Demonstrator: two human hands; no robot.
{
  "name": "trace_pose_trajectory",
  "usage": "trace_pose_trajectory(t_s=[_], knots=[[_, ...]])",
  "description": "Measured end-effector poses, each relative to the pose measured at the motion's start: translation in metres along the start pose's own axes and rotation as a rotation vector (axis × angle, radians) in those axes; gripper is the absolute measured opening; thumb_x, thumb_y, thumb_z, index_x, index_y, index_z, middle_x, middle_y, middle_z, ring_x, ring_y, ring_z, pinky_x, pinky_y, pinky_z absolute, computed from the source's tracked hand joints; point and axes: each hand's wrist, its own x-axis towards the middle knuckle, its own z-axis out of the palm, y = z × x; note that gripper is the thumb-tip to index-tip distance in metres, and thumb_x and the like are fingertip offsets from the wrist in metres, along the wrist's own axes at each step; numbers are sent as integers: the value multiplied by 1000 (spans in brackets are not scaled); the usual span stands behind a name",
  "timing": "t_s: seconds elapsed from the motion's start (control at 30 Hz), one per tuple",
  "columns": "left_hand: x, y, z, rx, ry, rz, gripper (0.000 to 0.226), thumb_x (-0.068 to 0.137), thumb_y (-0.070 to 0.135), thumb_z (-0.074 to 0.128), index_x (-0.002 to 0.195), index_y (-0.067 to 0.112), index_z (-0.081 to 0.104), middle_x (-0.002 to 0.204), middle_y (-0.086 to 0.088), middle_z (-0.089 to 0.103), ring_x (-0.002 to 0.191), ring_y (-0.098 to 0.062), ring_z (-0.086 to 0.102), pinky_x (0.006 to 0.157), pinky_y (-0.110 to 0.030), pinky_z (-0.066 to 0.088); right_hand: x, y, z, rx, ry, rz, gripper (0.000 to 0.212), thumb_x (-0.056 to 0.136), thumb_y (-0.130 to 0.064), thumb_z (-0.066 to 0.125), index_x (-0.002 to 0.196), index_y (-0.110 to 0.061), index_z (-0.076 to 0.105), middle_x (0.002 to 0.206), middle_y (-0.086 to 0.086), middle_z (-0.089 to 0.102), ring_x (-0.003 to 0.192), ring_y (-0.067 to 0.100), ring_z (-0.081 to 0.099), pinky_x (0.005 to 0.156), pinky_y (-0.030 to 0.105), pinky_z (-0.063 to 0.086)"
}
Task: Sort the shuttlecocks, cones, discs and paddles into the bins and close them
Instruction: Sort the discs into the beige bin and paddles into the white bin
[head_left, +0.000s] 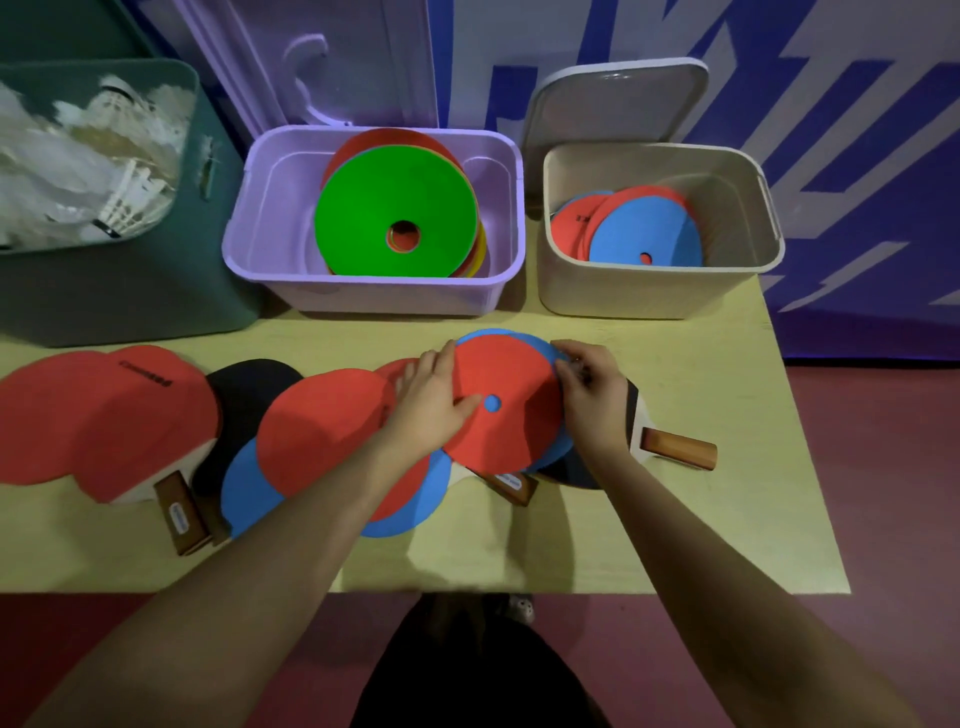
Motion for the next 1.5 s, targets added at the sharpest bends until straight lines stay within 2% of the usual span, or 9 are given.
trace_pose_trajectory(t_s=[0.1, 0.2, 0.3, 0.53, 0.67, 0.83, 1.17, 1.33, 1.5], knots=[[1, -1, 8, 92, 5, -4, 81, 87, 42, 57, 148, 12, 14, 143, -12, 33, 128, -32, 32, 105, -43, 24, 12, -2, 16, -26, -39, 64, 22, 93, -8, 52, 112, -9, 63, 113, 11, 56, 99, 9, 54, 88, 13, 38], [8, -1, 9, 89, 0, -6, 82, 84, 40, 62, 147, 13, 17, 137, -12, 37, 126, -32, 33, 104, -42, 24, 14, 13, 21, -457, -186, 175, 49, 91, -39, 56, 132, -12, 50, 130, 14, 43, 120, 34, 39, 101, 41, 26], [14, 2, 7, 1, 20, 7, 85, 80, 34, 69, 147, 14, 21, 133, -12, 37, 125, -31, 34, 103, -39, 24, 4, 23, 20, -661, -246, 139, 71, 81, -53, 62, 137, -15, 40, 134, 13, 34, 123, 36, 30, 103, 44, 19], [20, -5, 6, 143, -41, 12, 83, 80, 50, 62, 146, 16, 24, 130, -8, 39, 121, -29, 34, 100, -38, 25, 11, 21, 17, -535, -292, 106, 64, 83, -30, 66, 138, -21, 36, 131, 9, 40, 123, 30, 33, 104, 43, 15], [23, 0, -1, 42, -93, 22, 84, 80, 41, 68, 146, 13, 24, 129, -11, 37, 121, -31, 37, 103, -38, 27, 7, 19, 20, -458, -257, 79, 54, 86, -16, 58, 136, -20, 38, 124, 8, 49, 112, 27, 46, 96, 35, 21], [9, 7, -23, -145, 32, 135, 71, 75, 21, 72, 136, 10, 37, 126, -13, 43, 112, -35, 50, 91, -42, 43, 2, 3, -4, -221, -183, 8, 44, 82, -11, 65, 124, -16, 53, 117, 4, 61, 100, 21, 58, 85, 28, 44], [-2, 50, -86, -338, 363, 478, 58, 70, 14, 75, 121, 7, 50, 117, -8, 56, 105, -24, 55, 87, -37, 46, 3, -60, -58, -188, 114, -328, 33, 82, -17, 69, 112, -13, 58, 102, -6, 63, 85, 4, 54, 74, 13, 41], [28, 98, -117, -272, 534, 538, 54, 72, 21, 74, 120, 13, 51, 113, -8, 59, 100, -31, 59, 82, -41, 49, 46, -87, -84, -167, 246, -437, 34, 85, -14, 67, 117, -10, 54, 109, -2, 60, 94, 15, 58, 78, 36, 50], [75, 152, -126, -151, 665, 576, 51, 78, 23, 71, 123, 12, 51, 114, -11, 57, 100, -33, 58, 82, -44, 46, 107, -92, -116, -264, 288, -556, 43, 90, -13, 60, 131, -14, 49, 111, 3, 58, 101, 18, 56, 84, 39, 50]])
